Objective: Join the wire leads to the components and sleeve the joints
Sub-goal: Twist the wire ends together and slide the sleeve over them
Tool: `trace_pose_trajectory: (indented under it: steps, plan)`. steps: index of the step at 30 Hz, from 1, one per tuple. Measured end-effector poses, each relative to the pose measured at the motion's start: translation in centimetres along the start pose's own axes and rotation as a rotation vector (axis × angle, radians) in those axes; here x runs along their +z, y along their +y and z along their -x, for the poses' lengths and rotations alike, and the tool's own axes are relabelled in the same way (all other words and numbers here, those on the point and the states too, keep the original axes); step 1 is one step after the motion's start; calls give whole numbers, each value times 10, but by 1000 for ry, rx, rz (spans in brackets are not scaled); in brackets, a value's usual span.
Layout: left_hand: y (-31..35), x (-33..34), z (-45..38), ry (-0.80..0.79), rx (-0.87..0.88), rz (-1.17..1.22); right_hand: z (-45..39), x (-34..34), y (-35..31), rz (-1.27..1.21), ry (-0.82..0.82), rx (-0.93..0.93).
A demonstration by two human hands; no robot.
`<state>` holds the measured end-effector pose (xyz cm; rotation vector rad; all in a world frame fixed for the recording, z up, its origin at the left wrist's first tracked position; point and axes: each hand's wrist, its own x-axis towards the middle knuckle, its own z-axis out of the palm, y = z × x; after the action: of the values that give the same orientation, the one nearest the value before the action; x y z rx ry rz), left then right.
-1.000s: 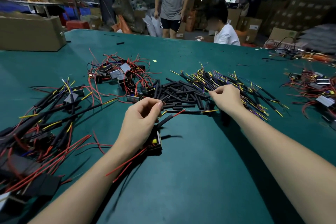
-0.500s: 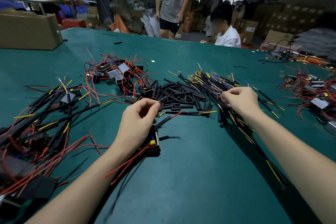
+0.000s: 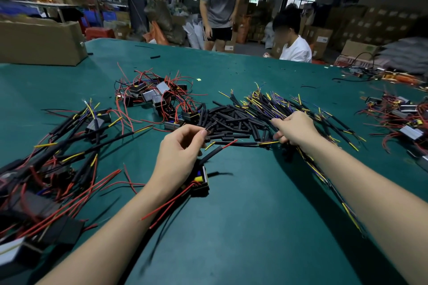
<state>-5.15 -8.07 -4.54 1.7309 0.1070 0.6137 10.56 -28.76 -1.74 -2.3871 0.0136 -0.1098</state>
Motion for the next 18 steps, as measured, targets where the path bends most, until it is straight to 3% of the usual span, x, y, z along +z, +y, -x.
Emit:
trace_pose_trajectory:
  steps: [5, 11, 13, 15, 18]
  plan:
    - [0, 0, -1, -10, -7, -16, -11, 11, -12, -70, 52, -33]
    - [2, 0, 0, -21, -10, -32, -11, 5, -28, -1003, -44, 19]
    - [3, 0, 0, -19, -11, -34, -9, 1, -31, -1207, -73, -13]
    - [3, 0, 0, -16, -15, -35, -7, -1, -30, -1291, -112, -39]
    - [3, 0, 0, -19, -15, -34, 0, -3, -26, -1215, -127, -79]
